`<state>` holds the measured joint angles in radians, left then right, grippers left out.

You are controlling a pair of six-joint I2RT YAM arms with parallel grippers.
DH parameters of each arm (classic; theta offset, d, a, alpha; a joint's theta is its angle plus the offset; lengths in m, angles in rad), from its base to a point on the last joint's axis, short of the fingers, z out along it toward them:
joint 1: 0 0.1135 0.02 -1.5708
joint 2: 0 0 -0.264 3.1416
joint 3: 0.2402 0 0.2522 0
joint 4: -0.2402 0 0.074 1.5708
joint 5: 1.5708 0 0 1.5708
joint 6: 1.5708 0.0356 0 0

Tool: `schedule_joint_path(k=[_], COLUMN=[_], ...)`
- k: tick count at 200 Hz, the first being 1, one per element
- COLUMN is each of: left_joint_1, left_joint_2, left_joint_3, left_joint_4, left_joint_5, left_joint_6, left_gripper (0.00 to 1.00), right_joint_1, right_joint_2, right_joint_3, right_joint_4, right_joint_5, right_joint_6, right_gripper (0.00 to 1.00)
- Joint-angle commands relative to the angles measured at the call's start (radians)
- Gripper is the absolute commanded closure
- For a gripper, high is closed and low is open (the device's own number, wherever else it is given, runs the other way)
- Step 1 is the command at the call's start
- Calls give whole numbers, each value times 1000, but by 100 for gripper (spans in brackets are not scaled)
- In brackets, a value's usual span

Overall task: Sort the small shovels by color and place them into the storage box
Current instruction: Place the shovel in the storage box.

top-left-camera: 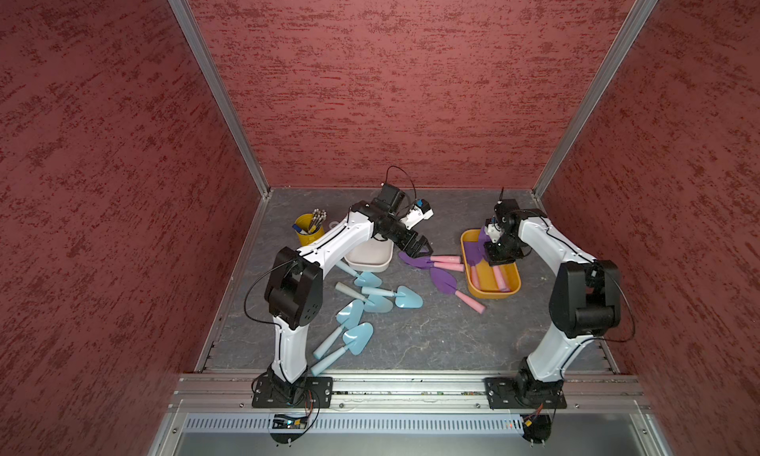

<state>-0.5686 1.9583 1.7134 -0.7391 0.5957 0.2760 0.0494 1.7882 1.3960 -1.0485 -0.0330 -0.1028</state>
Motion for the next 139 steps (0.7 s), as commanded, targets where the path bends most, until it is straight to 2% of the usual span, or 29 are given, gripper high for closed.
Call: schedule_joint_path(k=[1,66,139], left_joint_1=[5,24,25], left_joint_2=[14,17,1], left_joint_3=[21,24,-1], left_joint_4=[12,14,24], left_joint_5=[-11,-1,0], left_joint_6=[-4,-15,-17], left_gripper=[0,0,0], right_joint_1=[-4,-2,-1], right_joint_2=[11,72,126], right_joint_3=[41,49,42], right_joint_4=[17,30,65], right_joint_5=[-75,-169,-216], right_joint_6=[48,122,131], right_gripper=[100,100,100])
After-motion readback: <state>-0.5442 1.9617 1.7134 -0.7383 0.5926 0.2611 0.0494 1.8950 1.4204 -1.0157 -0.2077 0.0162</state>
